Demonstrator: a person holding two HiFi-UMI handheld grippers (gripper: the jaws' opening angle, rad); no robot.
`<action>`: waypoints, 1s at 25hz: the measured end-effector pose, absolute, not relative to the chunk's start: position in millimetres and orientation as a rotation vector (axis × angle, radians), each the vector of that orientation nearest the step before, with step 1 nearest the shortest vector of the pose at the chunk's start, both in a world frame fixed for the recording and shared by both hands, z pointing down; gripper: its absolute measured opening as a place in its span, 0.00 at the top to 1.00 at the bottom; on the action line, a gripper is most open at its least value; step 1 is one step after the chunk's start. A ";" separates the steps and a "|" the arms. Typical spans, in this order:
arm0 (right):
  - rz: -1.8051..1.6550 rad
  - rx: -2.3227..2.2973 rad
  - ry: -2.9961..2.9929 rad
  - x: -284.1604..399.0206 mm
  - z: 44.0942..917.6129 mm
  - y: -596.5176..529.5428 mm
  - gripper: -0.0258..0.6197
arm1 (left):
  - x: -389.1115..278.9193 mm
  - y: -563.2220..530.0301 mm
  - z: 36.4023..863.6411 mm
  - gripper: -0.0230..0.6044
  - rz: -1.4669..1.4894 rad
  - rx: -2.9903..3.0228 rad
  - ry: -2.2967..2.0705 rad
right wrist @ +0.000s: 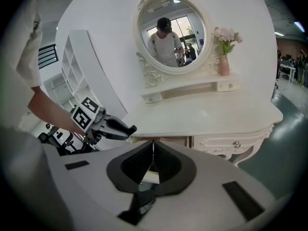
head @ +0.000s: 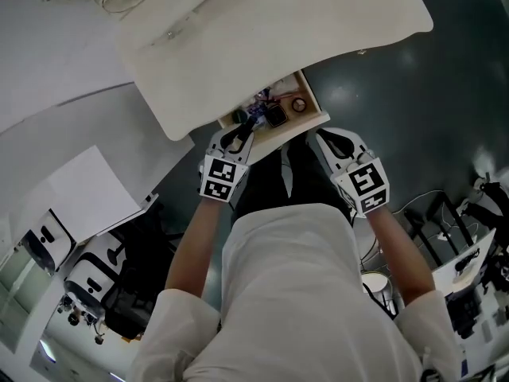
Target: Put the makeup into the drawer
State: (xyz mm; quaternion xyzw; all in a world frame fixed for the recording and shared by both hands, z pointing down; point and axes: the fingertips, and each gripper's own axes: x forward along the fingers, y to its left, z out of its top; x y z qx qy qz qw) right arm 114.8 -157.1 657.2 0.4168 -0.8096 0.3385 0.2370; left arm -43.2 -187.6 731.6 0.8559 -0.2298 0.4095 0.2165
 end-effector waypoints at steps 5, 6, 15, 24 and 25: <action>0.986 1.157 -2.188 103.6 676.2 -158.2 0.91 | -45.3 -188.4 782.2 0.80 1.316 2.318 -0.533; 0.993 1.160 -2.185 101.9 679.1 -158.8 0.91 | -46.2 -186.9 792.4 0.80 1.346 2.294 -0.520; 1.012 1.246 -2.131 115.2 701.8 -172.2 0.91 | -58.3 -171.7 870.5 0.80 1.578 2.085 -0.413; 1.047 1.305 -2.079 130.3 714.4 -168.1 0.91 | -61.5 -169.2 904.8 0.80 1.698 2.002 -0.346; 1.043 1.303 -2.078 130.6 715.6 -167.1 0.91 | -61.5 -169.1 906.6 0.80 1.705 2.000 -0.344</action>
